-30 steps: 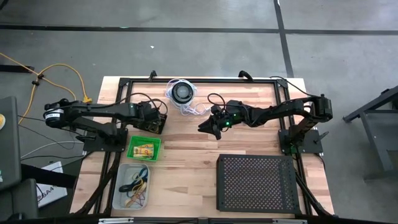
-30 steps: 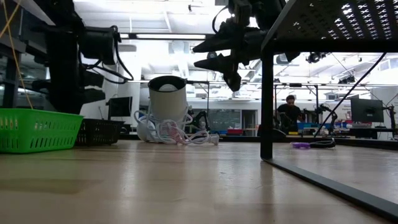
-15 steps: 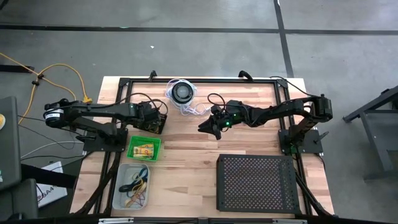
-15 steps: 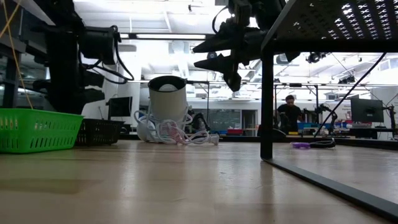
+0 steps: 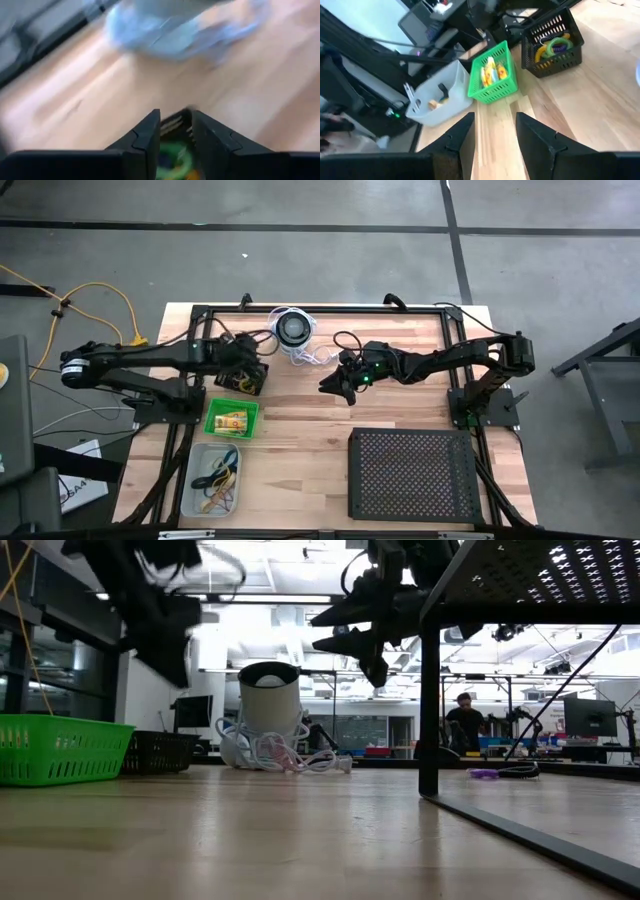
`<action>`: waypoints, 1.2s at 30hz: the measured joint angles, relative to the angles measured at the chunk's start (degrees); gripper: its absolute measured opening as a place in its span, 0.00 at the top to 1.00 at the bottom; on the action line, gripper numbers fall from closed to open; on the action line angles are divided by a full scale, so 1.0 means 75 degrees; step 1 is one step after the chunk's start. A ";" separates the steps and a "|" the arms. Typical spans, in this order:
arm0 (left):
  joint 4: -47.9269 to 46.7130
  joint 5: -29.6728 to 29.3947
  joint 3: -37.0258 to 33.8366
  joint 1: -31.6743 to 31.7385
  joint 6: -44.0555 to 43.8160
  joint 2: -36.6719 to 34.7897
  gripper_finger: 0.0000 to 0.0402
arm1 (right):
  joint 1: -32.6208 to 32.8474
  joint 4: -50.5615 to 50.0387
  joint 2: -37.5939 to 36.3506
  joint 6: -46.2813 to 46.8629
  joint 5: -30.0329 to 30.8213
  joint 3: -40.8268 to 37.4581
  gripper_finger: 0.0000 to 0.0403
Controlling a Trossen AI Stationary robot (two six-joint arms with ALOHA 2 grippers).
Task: Pick & Place Office Desk Supplies
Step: Put the purple coil keychain into the black bin
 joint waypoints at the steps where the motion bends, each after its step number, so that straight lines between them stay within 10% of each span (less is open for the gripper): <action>1: 0.0339 0.0044 0.0000 -0.0131 0.0362 -0.0074 0.73 | 0.0001 -0.0099 0.0000 -0.0126 0.0000 0.0005 0.68; 13: 0.2411 0.0179 0.0000 -0.1524 0.3001 -0.0165 0.73 | -0.0292 -0.1693 0.0000 -0.0986 -0.0564 0.0008 0.68; 36: 0.2817 0.0161 -0.0003 -0.1601 0.2979 -0.0162 0.73 | -0.0467 -0.1781 0.0000 -0.2736 -0.0408 0.0005 0.68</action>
